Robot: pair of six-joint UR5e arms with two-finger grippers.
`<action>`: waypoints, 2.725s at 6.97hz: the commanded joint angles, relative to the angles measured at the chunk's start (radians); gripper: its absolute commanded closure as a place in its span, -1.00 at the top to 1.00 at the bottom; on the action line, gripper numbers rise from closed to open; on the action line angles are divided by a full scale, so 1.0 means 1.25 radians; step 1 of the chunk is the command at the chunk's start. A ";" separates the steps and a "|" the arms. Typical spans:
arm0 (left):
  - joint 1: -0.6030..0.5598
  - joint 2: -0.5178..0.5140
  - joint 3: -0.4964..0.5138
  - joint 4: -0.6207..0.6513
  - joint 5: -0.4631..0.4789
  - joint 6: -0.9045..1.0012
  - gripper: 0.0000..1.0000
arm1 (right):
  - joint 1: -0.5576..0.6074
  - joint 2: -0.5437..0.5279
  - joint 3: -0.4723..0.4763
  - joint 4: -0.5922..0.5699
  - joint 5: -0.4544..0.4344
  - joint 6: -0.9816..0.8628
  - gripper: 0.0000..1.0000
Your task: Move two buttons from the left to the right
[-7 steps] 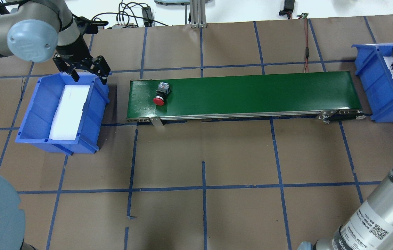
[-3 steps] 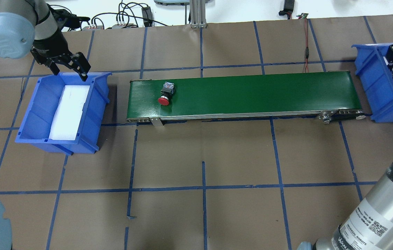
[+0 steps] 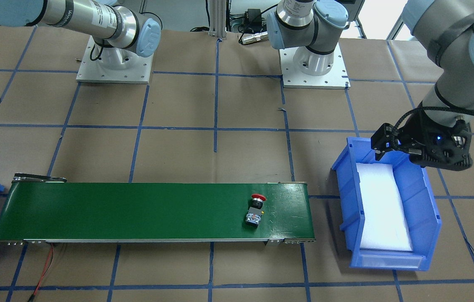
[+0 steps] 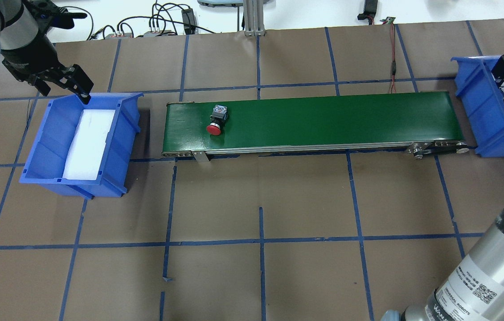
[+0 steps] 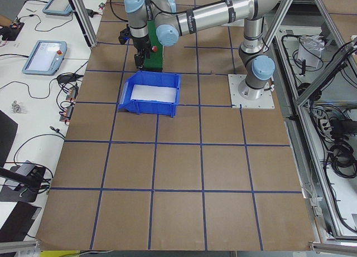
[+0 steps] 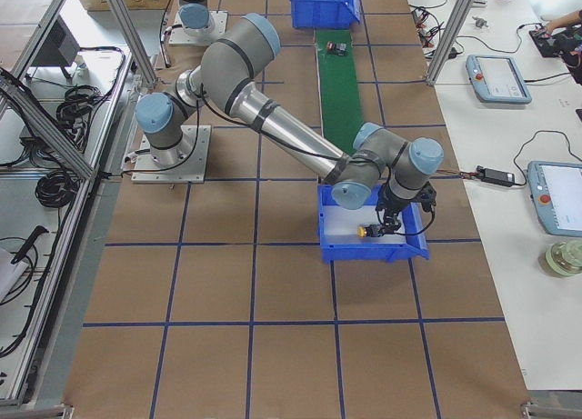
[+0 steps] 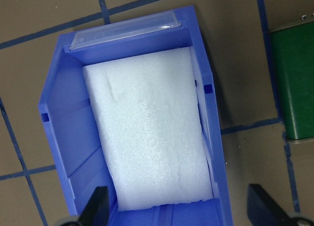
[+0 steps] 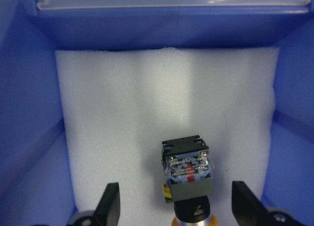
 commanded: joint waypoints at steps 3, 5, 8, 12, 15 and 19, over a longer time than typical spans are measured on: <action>-0.006 0.104 -0.047 -0.037 -0.063 0.005 1.00 | 0.029 -0.167 -0.001 0.136 0.065 -0.012 0.65; -0.007 0.109 -0.035 -0.040 -0.067 -0.003 1.00 | 0.081 -0.276 -0.002 0.180 0.068 -0.011 0.65; -0.018 0.114 -0.048 -0.040 -0.073 -0.012 1.00 | 0.223 -0.357 0.003 0.228 0.062 0.021 1.00; -0.141 0.097 -0.036 -0.026 -0.069 -0.170 1.00 | 0.370 -0.349 0.008 0.209 0.077 0.218 0.99; -0.147 0.091 -0.036 -0.019 -0.074 -0.169 1.00 | 0.421 -0.351 0.038 0.209 0.077 0.252 1.00; -0.131 0.098 -0.050 -0.018 -0.074 -0.158 1.00 | 0.532 -0.287 0.103 0.054 0.077 0.474 0.99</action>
